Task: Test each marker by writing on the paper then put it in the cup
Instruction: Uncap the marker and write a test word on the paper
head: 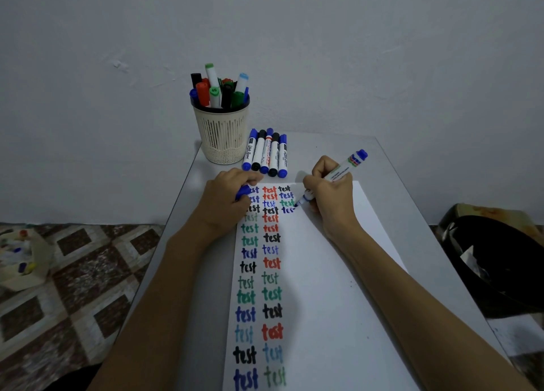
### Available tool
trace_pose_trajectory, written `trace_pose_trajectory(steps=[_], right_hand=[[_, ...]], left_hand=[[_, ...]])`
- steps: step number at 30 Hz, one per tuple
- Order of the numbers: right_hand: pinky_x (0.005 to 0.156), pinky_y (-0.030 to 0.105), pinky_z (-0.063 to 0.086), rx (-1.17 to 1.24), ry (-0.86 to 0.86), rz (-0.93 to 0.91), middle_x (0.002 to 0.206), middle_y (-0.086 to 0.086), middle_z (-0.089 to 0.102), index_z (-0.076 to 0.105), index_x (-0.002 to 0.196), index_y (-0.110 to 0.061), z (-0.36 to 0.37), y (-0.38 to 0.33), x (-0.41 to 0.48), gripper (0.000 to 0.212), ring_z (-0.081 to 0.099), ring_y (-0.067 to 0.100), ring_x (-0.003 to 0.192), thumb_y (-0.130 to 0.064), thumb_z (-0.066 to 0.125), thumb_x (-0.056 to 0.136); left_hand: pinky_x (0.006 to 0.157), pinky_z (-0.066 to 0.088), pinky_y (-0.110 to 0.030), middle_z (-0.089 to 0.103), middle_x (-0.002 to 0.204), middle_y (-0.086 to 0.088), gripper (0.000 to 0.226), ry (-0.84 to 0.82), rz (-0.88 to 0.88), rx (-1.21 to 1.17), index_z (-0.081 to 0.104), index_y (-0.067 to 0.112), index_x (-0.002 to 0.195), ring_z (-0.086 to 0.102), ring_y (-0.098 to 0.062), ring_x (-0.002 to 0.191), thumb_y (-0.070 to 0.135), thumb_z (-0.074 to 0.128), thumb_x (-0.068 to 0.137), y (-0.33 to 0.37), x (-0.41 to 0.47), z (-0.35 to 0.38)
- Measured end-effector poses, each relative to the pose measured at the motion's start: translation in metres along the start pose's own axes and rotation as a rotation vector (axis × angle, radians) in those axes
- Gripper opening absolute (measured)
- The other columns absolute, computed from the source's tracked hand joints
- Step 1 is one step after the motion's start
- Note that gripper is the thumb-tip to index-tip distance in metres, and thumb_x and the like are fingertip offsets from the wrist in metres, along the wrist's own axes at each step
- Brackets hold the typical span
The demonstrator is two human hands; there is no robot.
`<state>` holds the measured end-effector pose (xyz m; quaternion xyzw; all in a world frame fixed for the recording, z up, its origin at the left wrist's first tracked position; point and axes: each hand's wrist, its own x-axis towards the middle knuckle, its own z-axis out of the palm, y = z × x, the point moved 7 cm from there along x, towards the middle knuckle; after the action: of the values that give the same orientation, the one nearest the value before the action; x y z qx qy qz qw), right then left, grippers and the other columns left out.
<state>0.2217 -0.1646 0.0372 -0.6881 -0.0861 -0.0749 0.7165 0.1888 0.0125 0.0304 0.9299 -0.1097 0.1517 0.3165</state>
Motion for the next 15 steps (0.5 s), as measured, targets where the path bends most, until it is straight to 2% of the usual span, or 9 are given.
trace_pose_trajectory(steps=[4,10,13,15], right_hand=[[0.04,0.013,0.038,-0.023,-0.024,-0.007,0.059,0.01,0.04,0.038,0.064,-0.008,0.003,0.0,-0.001,0.034,0.042,0.002,0.039,0.02,0.05,0.078],[0.035,0.014,0.036,-0.002,-0.047,0.046,0.054,0.005,0.037,0.036,0.062,-0.009,0.005,0.0,-0.001,0.036,0.039,0.002,0.037,0.021,0.047,0.08],[0.037,0.015,0.039,0.184,0.016,0.059,0.051,0.005,0.042,0.038,0.063,-0.009,-0.002,0.0,-0.002,0.035,0.04,0.004,0.036,0.02,0.049,0.081],[0.039,0.016,0.038,0.354,0.06,0.079,0.058,0.01,0.048,0.041,0.067,-0.01,-0.008,0.0,-0.001,0.033,0.038,0.007,0.037,0.01,0.06,0.084]], left_hand=[[0.088,0.032,-0.02,0.054,0.122,-0.008,0.042,0.025,-0.013,-0.012,0.056,0.009,0.123,0.046,-0.016,0.109,0.007,0.05,0.082,0.0,-0.001,-0.003],[0.072,0.036,-0.005,0.051,0.105,0.001,0.036,0.082,-0.078,-0.071,0.059,0.01,0.111,0.047,-0.007,0.092,-0.001,0.059,0.077,-0.005,-0.002,-0.007],[0.071,0.04,-0.003,0.057,0.103,0.001,0.035,0.117,-0.084,-0.115,0.059,0.01,0.11,0.051,-0.005,0.085,-0.002,0.059,0.077,-0.005,-0.002,-0.011],[0.072,0.042,-0.003,0.06,0.103,0.0,0.034,0.141,-0.081,-0.166,0.059,0.01,0.109,0.055,-0.005,0.086,-0.002,0.059,0.078,-0.002,-0.002,-0.012]])
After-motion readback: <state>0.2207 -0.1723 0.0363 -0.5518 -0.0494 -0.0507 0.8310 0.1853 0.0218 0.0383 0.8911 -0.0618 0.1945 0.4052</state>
